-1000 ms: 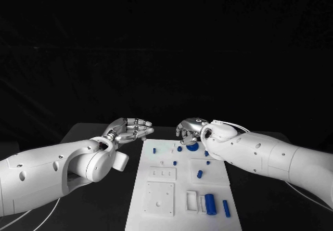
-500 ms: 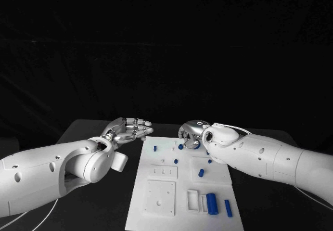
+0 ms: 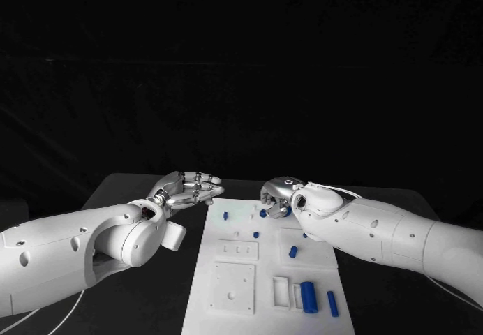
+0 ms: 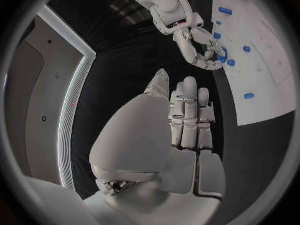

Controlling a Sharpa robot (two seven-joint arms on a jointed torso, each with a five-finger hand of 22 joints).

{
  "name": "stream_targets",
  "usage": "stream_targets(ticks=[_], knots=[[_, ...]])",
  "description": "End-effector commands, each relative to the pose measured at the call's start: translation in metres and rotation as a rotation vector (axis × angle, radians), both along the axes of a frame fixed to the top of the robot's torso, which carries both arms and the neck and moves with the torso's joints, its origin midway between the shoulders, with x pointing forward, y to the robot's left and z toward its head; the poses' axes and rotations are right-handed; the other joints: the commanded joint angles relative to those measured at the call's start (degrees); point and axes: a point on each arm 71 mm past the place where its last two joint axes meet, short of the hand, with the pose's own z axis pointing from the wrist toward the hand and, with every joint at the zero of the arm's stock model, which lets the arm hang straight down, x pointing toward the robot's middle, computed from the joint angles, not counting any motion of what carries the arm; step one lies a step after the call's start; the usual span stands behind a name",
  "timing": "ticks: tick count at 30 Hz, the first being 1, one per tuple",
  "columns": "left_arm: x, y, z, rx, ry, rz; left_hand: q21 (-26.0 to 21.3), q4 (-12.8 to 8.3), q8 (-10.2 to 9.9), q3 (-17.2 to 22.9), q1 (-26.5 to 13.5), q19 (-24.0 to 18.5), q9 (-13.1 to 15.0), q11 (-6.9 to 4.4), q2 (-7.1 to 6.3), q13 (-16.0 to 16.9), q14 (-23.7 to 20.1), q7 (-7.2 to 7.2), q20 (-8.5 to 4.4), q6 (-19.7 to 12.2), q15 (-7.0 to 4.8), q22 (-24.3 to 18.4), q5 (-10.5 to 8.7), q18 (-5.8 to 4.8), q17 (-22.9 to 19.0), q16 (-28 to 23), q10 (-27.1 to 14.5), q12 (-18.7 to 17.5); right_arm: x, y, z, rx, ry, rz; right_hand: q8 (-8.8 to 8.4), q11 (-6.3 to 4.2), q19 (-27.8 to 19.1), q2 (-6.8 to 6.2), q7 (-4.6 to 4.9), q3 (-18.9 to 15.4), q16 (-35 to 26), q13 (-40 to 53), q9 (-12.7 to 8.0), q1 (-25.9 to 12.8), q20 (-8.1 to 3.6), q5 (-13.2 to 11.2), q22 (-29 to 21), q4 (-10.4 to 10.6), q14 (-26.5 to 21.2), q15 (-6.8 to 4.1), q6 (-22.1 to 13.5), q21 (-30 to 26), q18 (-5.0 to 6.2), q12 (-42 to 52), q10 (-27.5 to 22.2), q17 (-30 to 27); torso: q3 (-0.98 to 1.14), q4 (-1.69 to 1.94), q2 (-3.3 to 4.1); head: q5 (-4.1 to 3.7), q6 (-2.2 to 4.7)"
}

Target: Assemble the parts on the task board

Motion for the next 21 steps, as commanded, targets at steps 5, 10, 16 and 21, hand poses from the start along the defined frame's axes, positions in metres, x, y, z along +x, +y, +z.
stream_targets(ticks=[5, 10, 16, 21], knots=[[-0.002, -0.001, 0.005, -0.002, -0.021, -0.019, -0.4, 0.07, -0.25, -0.11, -0.34, -0.32, 0.11, 0.28, -0.21, 0.1, 0.18, 0.03, -0.42, 0.34, 0.15, -0.12, 0.25, -0.6, -0.1, -0.38, 0.03, -0.29, 0.001, 0.001, 0.001, -0.001, -0.024, -0.01, -0.14, 0.09, 0.06, 0.02, 0.06, 0.99, 0.44, -1.05, -0.16, -0.12, 0.39, -1.34, 0.95, 0.08, -0.28, 0.3, 0.19, -0.26, 0.76, -0.82, 0.83, -0.35, -0.14, 0.33, 0.5, 0.07, 0.12], [-0.002, -0.002, 0.008, -0.002, -0.029, -0.022, -0.4, 0.06, -0.26, -0.11, -0.34, -0.32, 0.12, 0.28, -0.23, 0.12, 0.21, 0.02, -0.44, 0.35, 0.15, -0.13, 0.25, -0.62, -0.13, -0.42, 0.04, -0.31, -0.001, 0.004, -0.005, -0.001, -0.012, -0.006, -0.12, -0.11, 0.28, 0.2, -0.02, 1.2, 0.69, -1.38, -0.28, -0.18, 0.32, -1.48, 0.98, 0.09, -0.15, 0.12, 0.48, -0.15, 0.76, -0.84, 1.71, -0.5, -0.25, 0.36, 0.87, 0.12, 0.17], [-0.003, -0.002, 0.011, -0.002, -0.033, -0.026, -0.41, 0.06, -0.27, -0.1, -0.35, -0.31, 0.14, 0.28, -0.24, 0.14, 0.24, 0.02, -0.47, 0.36, 0.15, -0.15, 0.25, -0.65, -0.17, -0.47, 0.04, -0.35, -0.001, 0.004, -0.008, -0.001, -0.005, -0.005, -0.16, -0.28, 0.32, 0.37, -0.05, 1.49, 0.79, -1.59, -0.4, -0.14, 0.28, -1.66, 0.97, 0.09, -0.16, -0.04, 0.61, -0.16, 0.76, -0.81, 2.4, -0.65, -0.29, 0.42, 1.18, 0.15, 0.24], [-0.003, -0.003, 0.012, -0.002, -0.035, -0.027, -0.41, 0.06, -0.29, -0.1, -0.37, -0.31, 0.15, 0.29, -0.26, 0.16, 0.28, 0.02, -0.5, 0.35, 0.15, -0.17, 0.25, -0.69, -0.2, -0.51, 0.03, -0.39, -0.001, 0.004, -0.009, -0.006, 0.0, -0.007, -0.17, -0.33, 0.35, 0.42, -0.06, 1.57, 0.84, -1.68, -0.44, -0.2, 0.28, -1.68, 0.97, 0.12, -0.14, -0.1, 0.68, -0.15, 0.76, -0.82, 2.64, -0.71, -0.31, 0.45, 1.29, 0.26, 0.05]])
